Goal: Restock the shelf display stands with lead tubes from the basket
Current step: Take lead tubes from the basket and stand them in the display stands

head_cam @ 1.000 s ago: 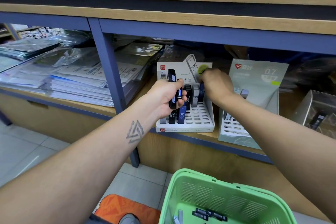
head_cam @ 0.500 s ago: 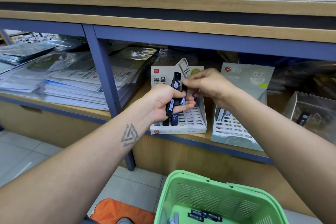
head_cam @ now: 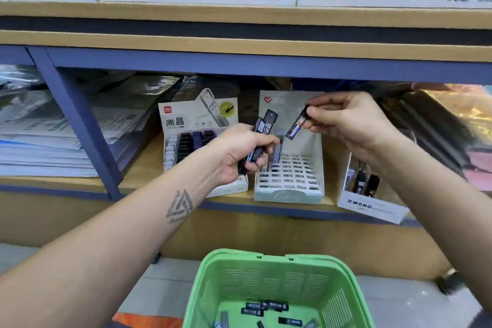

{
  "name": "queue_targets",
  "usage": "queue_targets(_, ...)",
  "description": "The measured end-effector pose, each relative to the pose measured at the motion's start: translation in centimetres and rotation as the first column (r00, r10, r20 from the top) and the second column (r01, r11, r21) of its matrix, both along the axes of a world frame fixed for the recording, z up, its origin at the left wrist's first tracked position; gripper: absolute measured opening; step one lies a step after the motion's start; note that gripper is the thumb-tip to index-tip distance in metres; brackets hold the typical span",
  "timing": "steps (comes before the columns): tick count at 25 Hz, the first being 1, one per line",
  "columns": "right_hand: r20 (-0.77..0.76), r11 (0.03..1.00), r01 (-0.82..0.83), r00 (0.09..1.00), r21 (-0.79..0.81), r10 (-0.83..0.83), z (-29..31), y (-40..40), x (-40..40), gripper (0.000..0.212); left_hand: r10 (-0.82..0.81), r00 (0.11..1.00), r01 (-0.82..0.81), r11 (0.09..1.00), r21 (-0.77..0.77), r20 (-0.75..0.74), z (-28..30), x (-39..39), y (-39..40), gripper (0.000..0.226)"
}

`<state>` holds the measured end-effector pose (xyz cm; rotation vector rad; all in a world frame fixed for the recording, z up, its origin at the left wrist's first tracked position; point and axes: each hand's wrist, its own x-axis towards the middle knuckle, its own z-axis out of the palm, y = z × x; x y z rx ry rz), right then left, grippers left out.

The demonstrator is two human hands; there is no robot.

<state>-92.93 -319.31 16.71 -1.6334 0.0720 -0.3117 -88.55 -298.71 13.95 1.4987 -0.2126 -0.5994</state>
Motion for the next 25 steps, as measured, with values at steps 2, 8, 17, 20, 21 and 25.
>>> queue_targets(2, 0.037, 0.996, 0.074, 0.997, -0.039, -0.073, -0.3, -3.0, -1.6, 0.015, -0.054, 0.998, 0.054, 0.998, -0.023, -0.007, 0.2, -0.5, -3.0, 0.015)
queue_targets(8, 0.121, 0.916, 0.306, 0.951, -0.258, -0.283, -2.0, -9.0, -5.1, 0.018, -0.197, 0.980, 0.196, 0.979, -0.060, -0.020, -1.3, -2.3, -10.6, 0.015)
queue_targets(17, 0.257, 0.579, 0.474, 0.871, -0.664, -0.418, -5.1, -12.9, -4.9, 0.011, -0.138, 0.989, 0.137, 0.990, -0.029, -0.050, -5.0, -1.0, -14.0, 0.012)
queue_targets(20, 0.227, 0.573, 0.464, 0.871, -0.676, -0.436, -5.3, -13.4, -4.6, 0.011, -0.139, 0.988, 0.136, 0.990, -0.045, -0.071, -5.3, -0.7, -14.4, 0.016)
queue_targets(21, 0.225, 0.563, 0.466, 0.867, -0.682, -0.445, -5.3, -13.7, -4.5, 0.010, -0.146, 0.987, 0.143, 0.989, -0.047, -0.066, -5.4, -0.7, -14.5, 0.018)
queue_targets(25, 0.220, 0.529, 0.470, 0.856, -0.707, -0.467, -5.9, -14.4, -4.5, 0.010, -0.158, 0.986, 0.156, 0.987, -0.050, -0.056, -5.6, -0.7, -15.0, 0.020)
